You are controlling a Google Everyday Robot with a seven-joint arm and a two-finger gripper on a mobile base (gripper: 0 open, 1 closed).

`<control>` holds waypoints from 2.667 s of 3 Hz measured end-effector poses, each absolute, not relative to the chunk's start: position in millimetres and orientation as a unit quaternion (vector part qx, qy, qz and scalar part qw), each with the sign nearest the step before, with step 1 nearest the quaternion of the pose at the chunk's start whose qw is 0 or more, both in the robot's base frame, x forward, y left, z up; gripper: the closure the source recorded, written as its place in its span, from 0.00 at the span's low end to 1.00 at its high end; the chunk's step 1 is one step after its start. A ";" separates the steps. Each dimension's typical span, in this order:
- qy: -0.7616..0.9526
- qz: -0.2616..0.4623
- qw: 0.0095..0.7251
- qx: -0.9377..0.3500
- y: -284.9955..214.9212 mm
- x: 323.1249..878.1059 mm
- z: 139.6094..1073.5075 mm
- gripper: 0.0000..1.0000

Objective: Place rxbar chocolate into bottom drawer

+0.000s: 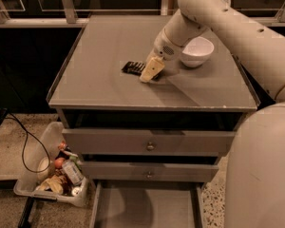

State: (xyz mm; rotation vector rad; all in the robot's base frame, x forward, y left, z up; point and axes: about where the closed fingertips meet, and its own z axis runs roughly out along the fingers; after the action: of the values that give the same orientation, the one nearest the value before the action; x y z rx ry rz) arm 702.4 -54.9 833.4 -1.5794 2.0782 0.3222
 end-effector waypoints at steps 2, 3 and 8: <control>0.764 0.119 0.253 -0.581 -54.9 702.4 833.4 0.89; 0.764 0.119 0.253 -0.581 -54.9 702.4 833.3 1.00; 0.680 0.148 0.377 -0.611 -147.0 586.7 852.8 1.00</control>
Offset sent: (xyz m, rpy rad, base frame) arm 0.0000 0.0000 0.0000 0.0000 0.0000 0.0000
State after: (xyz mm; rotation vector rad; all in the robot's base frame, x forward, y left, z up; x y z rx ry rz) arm 586.7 -147.0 852.8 -1.5620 1.7390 0.3792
